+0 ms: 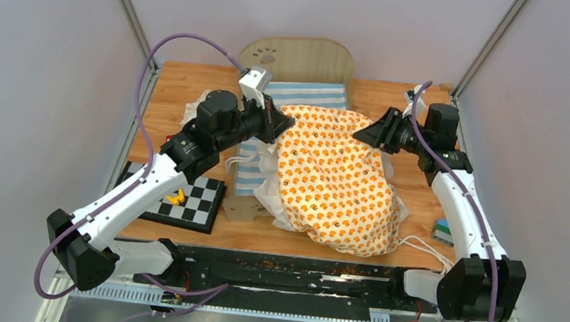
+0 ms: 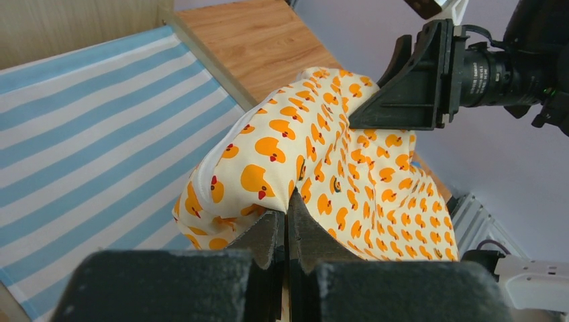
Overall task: Set up the pet bed
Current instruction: Adjust the mattress on the bed frame.
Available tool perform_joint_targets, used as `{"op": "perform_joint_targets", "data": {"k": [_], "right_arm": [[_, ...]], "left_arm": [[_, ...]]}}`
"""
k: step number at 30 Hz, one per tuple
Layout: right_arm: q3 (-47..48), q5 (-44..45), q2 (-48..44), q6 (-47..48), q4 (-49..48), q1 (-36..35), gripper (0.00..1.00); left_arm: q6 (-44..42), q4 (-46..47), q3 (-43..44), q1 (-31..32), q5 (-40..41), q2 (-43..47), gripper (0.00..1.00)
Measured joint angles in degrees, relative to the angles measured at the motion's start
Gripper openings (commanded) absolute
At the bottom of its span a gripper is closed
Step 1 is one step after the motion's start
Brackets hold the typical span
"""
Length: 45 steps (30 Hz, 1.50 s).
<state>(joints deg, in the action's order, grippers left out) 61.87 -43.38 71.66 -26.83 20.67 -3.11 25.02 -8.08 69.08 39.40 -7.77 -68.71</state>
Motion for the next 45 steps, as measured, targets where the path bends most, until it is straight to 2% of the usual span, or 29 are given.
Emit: {"op": "perform_joint_targets", "data": {"k": [2,4,10,17,24,30,35,40,45], "right_arm": [[0.4,0.0,-0.5,0.1,0.0,0.0,0.09],[1.5,0.1,-1.7,0.7,0.3,-0.1,0.0],[11.2,3.8,-10.0,5.0,2.7,-4.1,0.0],[24.1,6.7,-21.2,7.5,3.7,-15.2,0.0],[35.7,3.0,-21.6,5.3,4.2,-17.3,0.0],[35.5,2.2,-20.6,2.7,4.7,-17.3,0.0],[29.9,2.6,-20.8,1.1,2.4,-17.3,0.0],[22.8,5.8,-18.8,1.4,-0.4,-17.2,0.0],[19.8,11.2,-13.0,4.0,-1.6,-17.2,0.0]], "left_arm": [[-0.3,-1.2,0.5,0.0,0.3,0.0,0.0],[-0.5,-3.2,2.0,0.0,0.3,0.0,0.0],[-1.2,-9.1,11.5,1.3,1.0,1.0,0.0],[-2.4,-14.6,23.7,8.1,2.5,8.7,0.0],[-1.0,-18.4,34.2,10.7,-3.3,10.3,0.0],[-0.9,-22.2,35.8,10.4,-2.3,10.3,0.0],[-2.2,-23.5,34.1,10.4,1.6,10.8,0.0],[-6.4,-24.0,30.1,10.0,12.5,9.2,0.0],[-12.7,-23.8,30.7,8.6,24.1,2.1,0.0]]}}
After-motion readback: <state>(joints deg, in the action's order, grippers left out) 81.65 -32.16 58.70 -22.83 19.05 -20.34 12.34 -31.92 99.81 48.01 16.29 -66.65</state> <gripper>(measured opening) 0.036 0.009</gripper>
